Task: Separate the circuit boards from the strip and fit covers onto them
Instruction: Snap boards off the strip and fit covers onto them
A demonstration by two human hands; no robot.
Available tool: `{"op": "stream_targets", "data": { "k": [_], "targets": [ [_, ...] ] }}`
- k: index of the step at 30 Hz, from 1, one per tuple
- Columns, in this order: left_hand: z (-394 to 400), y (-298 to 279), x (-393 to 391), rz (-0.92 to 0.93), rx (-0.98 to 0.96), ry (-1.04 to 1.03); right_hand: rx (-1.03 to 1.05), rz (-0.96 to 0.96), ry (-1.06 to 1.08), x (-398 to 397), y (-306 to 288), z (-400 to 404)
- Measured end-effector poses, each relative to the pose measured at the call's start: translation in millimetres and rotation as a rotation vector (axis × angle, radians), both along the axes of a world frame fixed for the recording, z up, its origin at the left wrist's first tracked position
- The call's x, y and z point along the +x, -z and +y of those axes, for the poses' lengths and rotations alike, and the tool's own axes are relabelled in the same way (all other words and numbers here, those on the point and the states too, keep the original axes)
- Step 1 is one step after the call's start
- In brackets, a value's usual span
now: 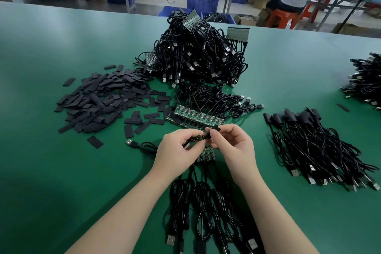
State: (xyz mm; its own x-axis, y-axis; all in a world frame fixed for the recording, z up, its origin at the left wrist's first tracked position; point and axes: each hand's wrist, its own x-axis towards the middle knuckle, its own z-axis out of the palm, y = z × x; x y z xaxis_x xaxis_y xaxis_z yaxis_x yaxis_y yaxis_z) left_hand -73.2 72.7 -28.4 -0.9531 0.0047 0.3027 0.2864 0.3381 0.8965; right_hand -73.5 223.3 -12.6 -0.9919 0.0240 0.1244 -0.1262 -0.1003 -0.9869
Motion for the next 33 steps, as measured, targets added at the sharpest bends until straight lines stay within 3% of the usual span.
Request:
{"op": "stream_targets", "data": {
  "k": [12, 20, 33],
  "targets": [
    [-1.2, 0.6, 1.1, 0.029, 0.006, 0.05, 0.008, -0.014, 0.047, -3.1, -2.3, 5.1],
    [-6.9, 2.4, -1.9, 0.182, -0.168, -0.068, -0.045, 0.011, 0.052, -0.6, -4.8, 3.5],
    [-6.3, 2.3, -2.9, 0.144, -0.185, -0.05, 0.058, 0.163, 0.074, 2.5, -4.3, 0.3]
  ]
}}
